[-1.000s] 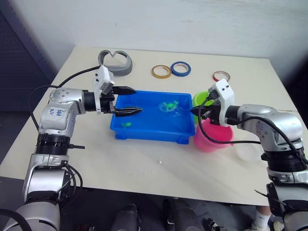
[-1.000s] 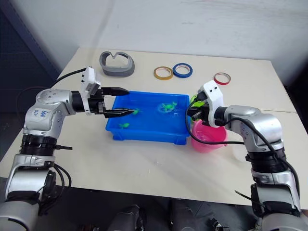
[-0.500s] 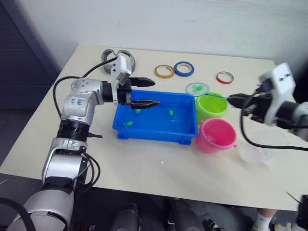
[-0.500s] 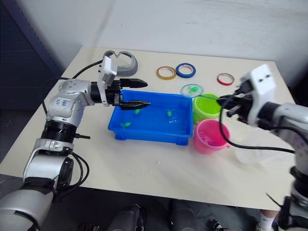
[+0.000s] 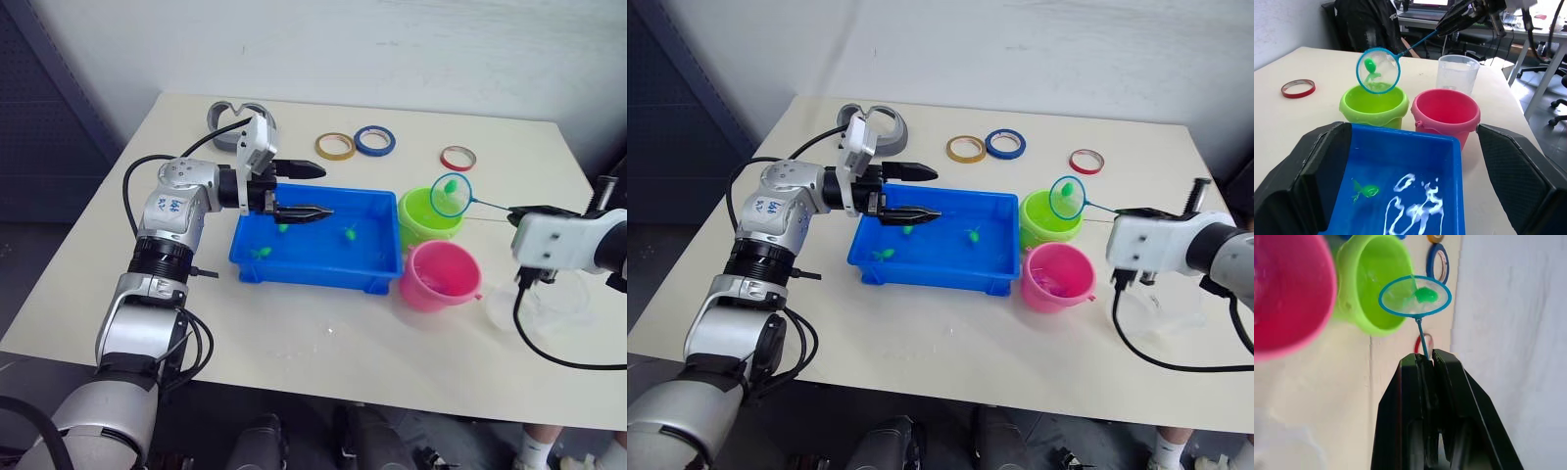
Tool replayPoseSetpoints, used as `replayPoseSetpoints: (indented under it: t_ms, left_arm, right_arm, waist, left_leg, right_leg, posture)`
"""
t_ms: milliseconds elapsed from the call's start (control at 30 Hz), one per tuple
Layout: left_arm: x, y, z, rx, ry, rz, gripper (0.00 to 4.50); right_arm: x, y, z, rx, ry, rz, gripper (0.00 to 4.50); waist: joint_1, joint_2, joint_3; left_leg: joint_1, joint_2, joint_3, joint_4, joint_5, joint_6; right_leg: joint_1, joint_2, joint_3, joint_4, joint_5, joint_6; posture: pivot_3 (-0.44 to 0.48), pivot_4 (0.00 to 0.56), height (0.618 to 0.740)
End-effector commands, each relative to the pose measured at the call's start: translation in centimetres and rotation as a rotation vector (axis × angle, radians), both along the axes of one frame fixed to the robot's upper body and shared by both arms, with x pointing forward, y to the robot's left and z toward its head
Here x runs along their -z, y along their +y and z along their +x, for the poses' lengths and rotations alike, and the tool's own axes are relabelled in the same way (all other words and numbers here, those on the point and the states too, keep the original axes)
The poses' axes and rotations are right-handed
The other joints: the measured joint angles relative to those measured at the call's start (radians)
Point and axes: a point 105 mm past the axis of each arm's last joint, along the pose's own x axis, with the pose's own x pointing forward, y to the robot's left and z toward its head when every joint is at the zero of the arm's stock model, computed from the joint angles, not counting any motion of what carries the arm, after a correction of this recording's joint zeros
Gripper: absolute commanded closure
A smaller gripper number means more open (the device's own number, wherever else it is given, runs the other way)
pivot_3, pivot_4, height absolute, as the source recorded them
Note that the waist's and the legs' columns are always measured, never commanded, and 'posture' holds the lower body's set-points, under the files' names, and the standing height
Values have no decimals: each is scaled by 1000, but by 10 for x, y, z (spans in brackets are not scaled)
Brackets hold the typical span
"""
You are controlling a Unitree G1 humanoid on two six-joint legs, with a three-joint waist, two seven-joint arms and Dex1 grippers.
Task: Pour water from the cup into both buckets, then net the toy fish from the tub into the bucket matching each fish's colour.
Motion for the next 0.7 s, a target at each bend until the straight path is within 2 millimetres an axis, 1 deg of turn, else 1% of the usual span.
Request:
replayPoseSetpoints:
  t_ms: [33, 133, 233, 267, 300, 333, 367, 400, 433, 500, 533, 567, 700]
  left_arm:
    - [-18, 2, -1, 2, -71, -1, 52]
    - [-18, 5, -2, -6, -73, 0, 52]
    - [-15, 9, -3, -17, -70, 6, 52]
    - [-14, 11, -3, -23, -68, 8, 52]
    - [-13, 14, -3, -31, -64, 13, 52]
    - [-12, 17, -4, -38, -61, 18, 52]
    - [-10, 21, -5, -46, -56, 25, 52]
    - [-9, 26, -6, -54, -49, 33, 52]
    - [-7, 29, -7, -59, -45, 38, 52]
    - [-4, 38, -10, -72, -33, 54, 52]
    - [-2, 42, -12, -80, -29, 64, 52]
    - [0, 47, -15, -89, -23, 73, 52]
    - [5, 54, -24, -108, -16, 101, 52]
  right_arm:
    - [-9, -5, 5, -102, -107, -274, 4500]
    - [-19, -6, 10, -146, -160, -330, 4500]
    - [-24, -10, 15, -117, -150, -217, 4500]
    - [-30, -9, 18, -77, -144, -53, 4500]
    - [-37, -5, 20, -32, -118, 177, 4500]
    - [-39, -1, 20, -6, -64, 374, 4500]
    - [-41, 8, 20, 18, 24, 617, 4500]
    - [-42, 18, 18, 30, 119, 790, 4500]
    - [-41, 25, 16, 41, 190, 886, 4500]
    - [-35, 47, 7, 47, 409, 1072, 4500]
    - [-29, 56, 2, 58, 522, 1134, 4500]
    - [-24, 65, -1, 68, 622, 1187, 4500]
    - [-6, 84, -7, 146, 879, 1291, 4500]
  waist:
    - [0, 0, 0]
    - [-3, 0, 0]
    - [-3, 0, 0]
    - [-3, 0, 0]
    - [-5, 0, 0]
    - [-7, -1, 0]
    - [-8, -1, 0]
    - [-12, -1, 0]
    - [-16, 0, 0]
    - [-18, 1, 0]
    - [-20, 1, 0]
    - [-23, 1, 0]
    - [-21, 0, 0]
  left_leg:
    - [0, 0, 1, 0, 0, 0]
    - [0, 0, 1, 0, 0, 0]
    - [1, 0, 1, 0, 1, -1]
    - [1, 1, 1, 0, 1, -1]
    - [1, 1, 1, 0, 1, -1]
    - [2, 2, 1, 1, 1, -2]
    - [2, 2, 1, 2, 1, -2]
    - [2, 2, 1, 2, 1, -2]
    - [2, 2, 0, 3, 1, -2]
    - [2, 2, -1, 3, 1, -2]
    - [2, 2, -2, 3, 1, -2]
    - [2, 2, -3, 3, 1, -2]
    - [2, 2, -4, 3, 1, -2]
  right_leg:
    - [0, 0, 0, 0, 0, 0]
    - [0, 0, 1, 0, 0, 0]
    - [0, 0, 1, 1, 0, 0]
    - [0, 1, 1, 1, 0, 0]
    - [0, 0, 1, 1, 0, 0]
    - [1, 1, 1, 1, 0, 0]
    - [1, 1, 0, 2, 0, 0]
    - [1, 1, 0, 3, 0, 0]
    - [1, 1, 0, 4, 0, 0]
    - [1, 0, -1, 5, 0, 0]
    - [1, 0, -2, 5, 0, 0]
    - [1, 0, -2, 5, 0, 0]
    - [2, -1, -3, 4, 0, 0]
  posture:
    - [0, 150, 740]
    - [0, 150, 740]
    - [0, 150, 740]
    - [0, 150, 740]
    - [0, 150, 740]
    - [0, 150, 740]
    - [0, 150, 740]
    - [0, 150, 740]
    - [0, 150, 740]
    - [0, 150, 740]
    - [0, 150, 740]
    - [0, 150, 740]
    - [0, 150, 740]
